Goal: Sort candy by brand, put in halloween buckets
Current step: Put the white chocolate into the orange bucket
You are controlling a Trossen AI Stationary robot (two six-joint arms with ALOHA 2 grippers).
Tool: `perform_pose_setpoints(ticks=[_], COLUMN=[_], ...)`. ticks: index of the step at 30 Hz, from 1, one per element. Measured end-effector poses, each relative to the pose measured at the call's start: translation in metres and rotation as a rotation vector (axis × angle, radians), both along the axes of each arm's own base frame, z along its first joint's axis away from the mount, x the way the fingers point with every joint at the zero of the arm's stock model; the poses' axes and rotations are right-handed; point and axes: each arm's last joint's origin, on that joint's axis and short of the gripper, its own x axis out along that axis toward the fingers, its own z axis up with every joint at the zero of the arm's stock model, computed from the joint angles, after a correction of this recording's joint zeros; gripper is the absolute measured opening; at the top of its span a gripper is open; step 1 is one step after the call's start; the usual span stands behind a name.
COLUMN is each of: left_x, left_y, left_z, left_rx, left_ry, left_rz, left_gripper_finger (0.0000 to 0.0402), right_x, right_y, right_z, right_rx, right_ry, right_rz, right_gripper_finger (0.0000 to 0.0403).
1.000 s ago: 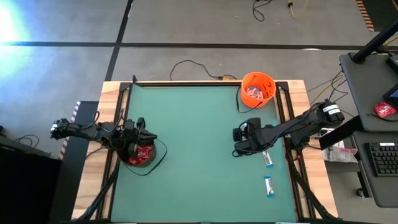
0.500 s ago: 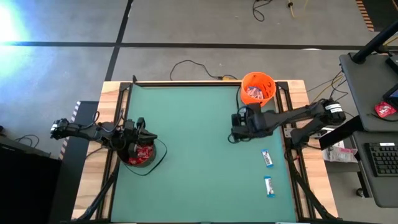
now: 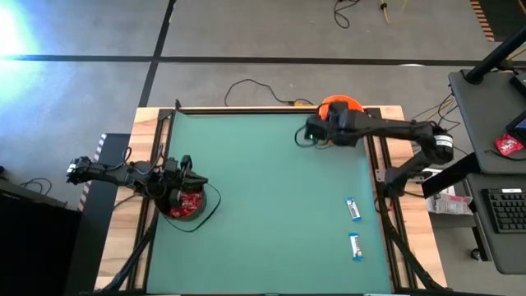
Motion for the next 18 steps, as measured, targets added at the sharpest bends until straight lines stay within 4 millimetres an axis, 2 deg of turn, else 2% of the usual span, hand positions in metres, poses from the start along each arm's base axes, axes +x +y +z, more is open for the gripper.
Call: perform_pose_setpoints(ticks=[7,10,14,18], left_x=[0.000,0.000,0.000,0.000], left_y=[0.000,0.000,0.000,0.000], left_z=[0.000,0.000,0.000,0.000], left_rx=[0.000,0.000,0.000,0.000], left_ry=[-0.001,0.000,-0.001,0.000], left_rz=[0.000,0.000,0.000,0.000], left_gripper_finger=[0.0000,0.0000,0.0000,0.0000], right_x=[-0.013,-0.028,-0.050,-0.058], right_y=[-0.069,-0.095,-0.120,-0.137], right_z=[-0.002,-0.006,-0.018,-0.032], right_rx=[0.053,0.105,0.163,0.200], right_ry=[-0.033,-0.078,-0.123,-0.222], right_rz=[-0.041,-0.096,-0.173,-0.134], right_gripper_finger=[0.0009,0.0009,0.0009,0.0009])
